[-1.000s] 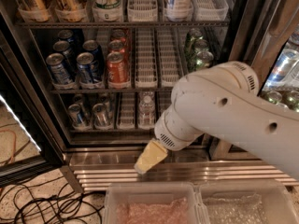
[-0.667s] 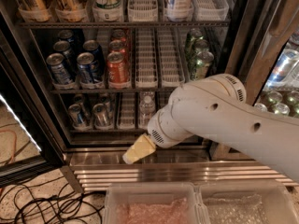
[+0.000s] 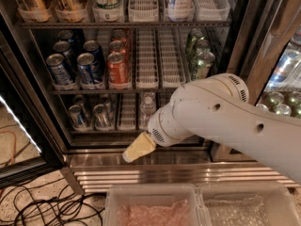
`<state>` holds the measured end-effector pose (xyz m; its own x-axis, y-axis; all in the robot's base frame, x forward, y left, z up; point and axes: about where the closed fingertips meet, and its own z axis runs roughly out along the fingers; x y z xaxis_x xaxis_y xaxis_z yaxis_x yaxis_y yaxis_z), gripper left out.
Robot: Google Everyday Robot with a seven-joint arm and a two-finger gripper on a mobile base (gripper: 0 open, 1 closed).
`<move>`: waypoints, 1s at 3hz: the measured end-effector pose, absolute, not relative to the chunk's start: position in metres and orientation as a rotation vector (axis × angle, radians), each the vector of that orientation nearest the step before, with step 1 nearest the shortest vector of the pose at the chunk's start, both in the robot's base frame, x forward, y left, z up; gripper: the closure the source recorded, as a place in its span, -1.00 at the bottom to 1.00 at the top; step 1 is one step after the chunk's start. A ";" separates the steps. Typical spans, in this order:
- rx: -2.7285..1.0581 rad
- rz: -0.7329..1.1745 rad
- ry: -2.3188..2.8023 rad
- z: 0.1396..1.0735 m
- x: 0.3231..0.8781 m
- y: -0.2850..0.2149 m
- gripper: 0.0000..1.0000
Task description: Pick pepsi can from middle shelf of fridge
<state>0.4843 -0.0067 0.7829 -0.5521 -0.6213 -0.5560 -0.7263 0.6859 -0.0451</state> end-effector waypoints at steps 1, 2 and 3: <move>-1.013 0.257 2.347 0.766 0.489 0.009 -1.00; -0.996 0.225 2.254 0.757 0.511 0.040 -1.00; -0.959 0.181 2.197 0.766 0.542 0.054 -1.00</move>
Offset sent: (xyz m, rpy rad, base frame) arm 0.0822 0.0747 -0.0305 0.1153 -0.2382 -0.2631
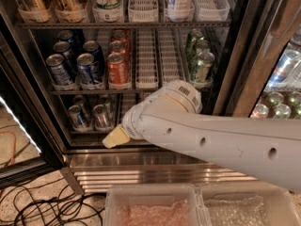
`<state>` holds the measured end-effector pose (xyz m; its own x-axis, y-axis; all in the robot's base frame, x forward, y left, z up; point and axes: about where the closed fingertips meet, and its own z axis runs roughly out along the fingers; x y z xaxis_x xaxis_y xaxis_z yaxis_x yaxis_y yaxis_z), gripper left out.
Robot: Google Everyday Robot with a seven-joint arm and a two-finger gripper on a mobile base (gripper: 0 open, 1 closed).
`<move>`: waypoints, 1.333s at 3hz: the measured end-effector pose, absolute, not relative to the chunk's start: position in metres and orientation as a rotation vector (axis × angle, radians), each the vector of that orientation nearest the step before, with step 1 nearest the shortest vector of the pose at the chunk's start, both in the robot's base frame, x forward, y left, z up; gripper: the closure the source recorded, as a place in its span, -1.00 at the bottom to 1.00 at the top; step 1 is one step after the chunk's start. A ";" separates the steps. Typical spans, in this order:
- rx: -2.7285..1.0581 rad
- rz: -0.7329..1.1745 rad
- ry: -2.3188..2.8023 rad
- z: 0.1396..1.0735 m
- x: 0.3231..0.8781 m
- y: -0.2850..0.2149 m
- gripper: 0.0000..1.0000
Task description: Pick pepsi can from middle shelf of fridge
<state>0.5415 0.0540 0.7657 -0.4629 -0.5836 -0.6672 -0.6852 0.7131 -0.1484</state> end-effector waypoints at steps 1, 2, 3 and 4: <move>-0.937 0.151 2.185 0.769 0.547 0.052 -1.00; -0.934 0.174 2.178 0.769 0.547 0.055 -1.00; -0.879 0.286 2.147 0.759 0.551 0.068 -1.00; -0.805 0.490 2.040 0.771 0.564 0.111 -1.00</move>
Offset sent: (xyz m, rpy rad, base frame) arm 0.0047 0.0019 0.0009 0.0387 -0.0166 -0.0077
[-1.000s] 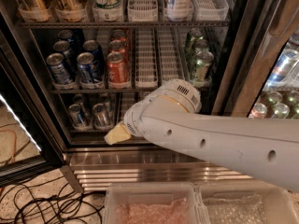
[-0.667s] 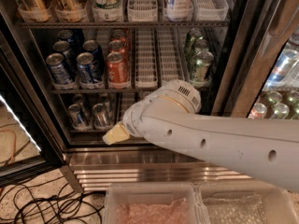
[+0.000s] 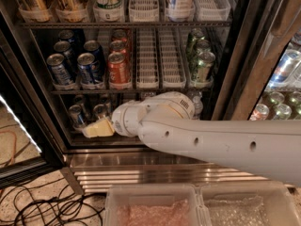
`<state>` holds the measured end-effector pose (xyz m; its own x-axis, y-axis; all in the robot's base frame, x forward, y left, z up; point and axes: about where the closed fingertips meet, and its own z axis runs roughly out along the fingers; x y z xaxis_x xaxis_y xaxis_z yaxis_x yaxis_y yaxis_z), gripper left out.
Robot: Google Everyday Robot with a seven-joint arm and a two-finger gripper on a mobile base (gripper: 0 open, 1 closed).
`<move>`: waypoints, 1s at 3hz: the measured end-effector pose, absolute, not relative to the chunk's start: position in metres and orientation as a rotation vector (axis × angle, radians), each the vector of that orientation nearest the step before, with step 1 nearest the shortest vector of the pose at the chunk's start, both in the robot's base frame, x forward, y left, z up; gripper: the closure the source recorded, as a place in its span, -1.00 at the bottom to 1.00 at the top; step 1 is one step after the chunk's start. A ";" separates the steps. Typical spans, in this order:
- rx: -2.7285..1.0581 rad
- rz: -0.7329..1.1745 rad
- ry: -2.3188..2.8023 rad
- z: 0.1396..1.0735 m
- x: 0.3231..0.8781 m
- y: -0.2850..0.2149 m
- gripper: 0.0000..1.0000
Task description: Pick pepsi can from middle shelf of fridge
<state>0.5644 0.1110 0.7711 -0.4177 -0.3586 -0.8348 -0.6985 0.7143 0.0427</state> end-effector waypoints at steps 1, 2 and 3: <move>-0.755 0.631 1.948 0.785 0.570 0.143 -1.00; -0.751 0.646 1.928 0.789 0.571 0.146 -1.00; -0.761 0.610 1.899 0.800 0.578 0.140 -1.00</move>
Offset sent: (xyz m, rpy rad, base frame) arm 0.0054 0.0288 0.0124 0.1282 -0.0234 0.0284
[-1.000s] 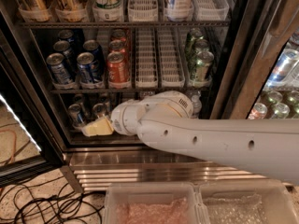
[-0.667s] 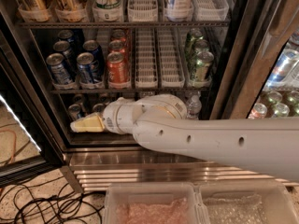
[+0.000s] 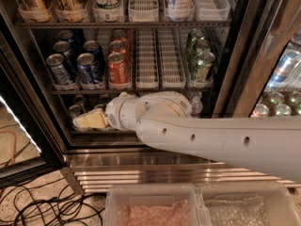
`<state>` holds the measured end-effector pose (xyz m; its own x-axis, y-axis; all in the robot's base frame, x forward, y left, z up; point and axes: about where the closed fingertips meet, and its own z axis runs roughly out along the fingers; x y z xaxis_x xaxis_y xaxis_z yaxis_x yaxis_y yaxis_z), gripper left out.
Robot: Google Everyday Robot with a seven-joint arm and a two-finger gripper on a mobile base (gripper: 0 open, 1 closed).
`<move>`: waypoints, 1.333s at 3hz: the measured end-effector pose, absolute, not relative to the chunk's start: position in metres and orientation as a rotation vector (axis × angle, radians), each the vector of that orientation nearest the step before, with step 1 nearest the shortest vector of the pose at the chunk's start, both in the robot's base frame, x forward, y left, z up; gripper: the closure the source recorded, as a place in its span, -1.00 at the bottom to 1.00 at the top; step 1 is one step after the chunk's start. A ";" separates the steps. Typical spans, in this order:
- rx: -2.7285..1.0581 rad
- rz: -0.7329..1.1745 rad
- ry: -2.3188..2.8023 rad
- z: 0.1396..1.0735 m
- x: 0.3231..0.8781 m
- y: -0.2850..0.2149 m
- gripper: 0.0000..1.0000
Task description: Pick pepsi can from middle shelf of fridge
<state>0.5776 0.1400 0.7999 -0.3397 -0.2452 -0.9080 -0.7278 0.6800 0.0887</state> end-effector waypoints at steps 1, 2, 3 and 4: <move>-0.755 0.511 1.849 0.847 0.602 0.124 -1.00; -0.769 0.459 1.854 0.861 0.621 0.126 -1.00; -0.778 0.457 1.853 0.861 0.622 0.130 -1.00; -0.784 0.503 1.829 0.857 0.617 0.144 -1.00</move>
Offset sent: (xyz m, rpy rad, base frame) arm 0.0444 0.0863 0.0153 -0.1301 -0.1239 -0.1122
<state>0.6175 0.1440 0.8572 -0.2499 -0.2807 -0.9267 -0.7154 0.6985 -0.0187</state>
